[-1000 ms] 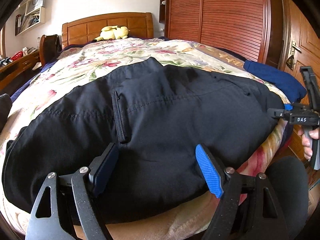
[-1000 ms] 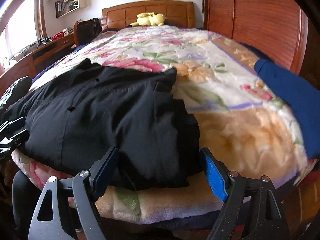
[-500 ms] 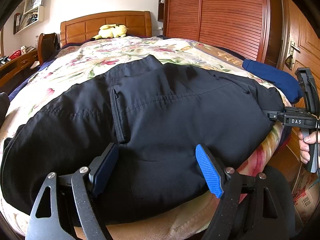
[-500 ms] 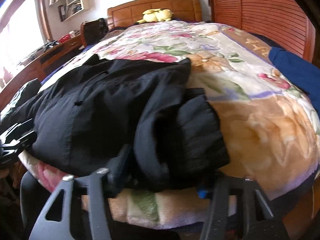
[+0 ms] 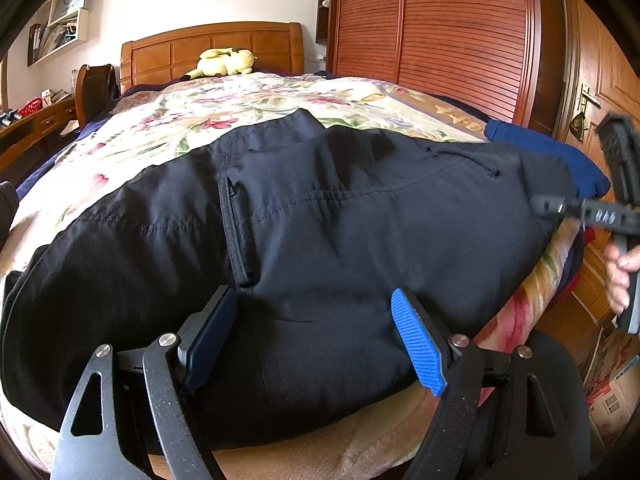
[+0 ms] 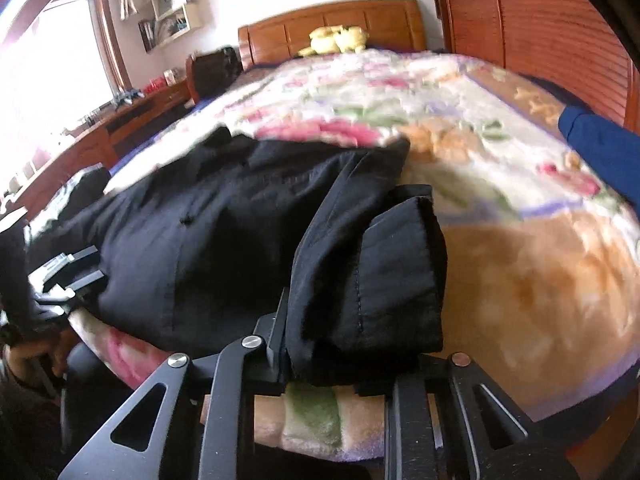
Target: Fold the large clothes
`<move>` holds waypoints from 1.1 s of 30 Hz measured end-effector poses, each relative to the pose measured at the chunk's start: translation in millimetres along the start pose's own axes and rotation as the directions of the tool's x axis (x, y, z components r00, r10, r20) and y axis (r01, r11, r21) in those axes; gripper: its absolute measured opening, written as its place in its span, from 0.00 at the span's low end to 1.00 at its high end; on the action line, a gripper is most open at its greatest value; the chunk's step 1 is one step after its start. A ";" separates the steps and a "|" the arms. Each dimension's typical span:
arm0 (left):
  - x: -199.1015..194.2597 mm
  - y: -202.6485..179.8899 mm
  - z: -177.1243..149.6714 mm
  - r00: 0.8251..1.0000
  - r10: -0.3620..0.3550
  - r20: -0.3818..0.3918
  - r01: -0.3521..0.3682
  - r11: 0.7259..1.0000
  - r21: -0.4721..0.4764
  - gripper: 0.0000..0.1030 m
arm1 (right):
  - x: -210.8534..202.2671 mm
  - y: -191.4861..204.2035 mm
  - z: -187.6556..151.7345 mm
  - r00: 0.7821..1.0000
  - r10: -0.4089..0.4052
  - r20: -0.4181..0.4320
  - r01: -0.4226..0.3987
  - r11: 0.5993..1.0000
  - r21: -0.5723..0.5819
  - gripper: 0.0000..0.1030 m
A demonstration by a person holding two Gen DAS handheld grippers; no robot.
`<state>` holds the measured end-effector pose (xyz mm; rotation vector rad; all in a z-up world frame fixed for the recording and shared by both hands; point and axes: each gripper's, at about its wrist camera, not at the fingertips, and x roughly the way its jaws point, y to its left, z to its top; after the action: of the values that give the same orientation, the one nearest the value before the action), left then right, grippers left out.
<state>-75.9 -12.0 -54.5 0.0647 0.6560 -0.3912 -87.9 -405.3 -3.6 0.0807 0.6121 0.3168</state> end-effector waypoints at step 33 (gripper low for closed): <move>-179.4 139.2 -17.0 0.963 0.193 0.187 -0.152 0.965 -0.213 0.78 | 54.7 300.4 86.2 0.964 0.263 -0.044 -0.250 0.837 -0.486 0.17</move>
<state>-163.3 179.7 31.9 -0.1058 0.4762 -0.1585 -76.6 -101.4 87.0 -0.3252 0.4799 0.7251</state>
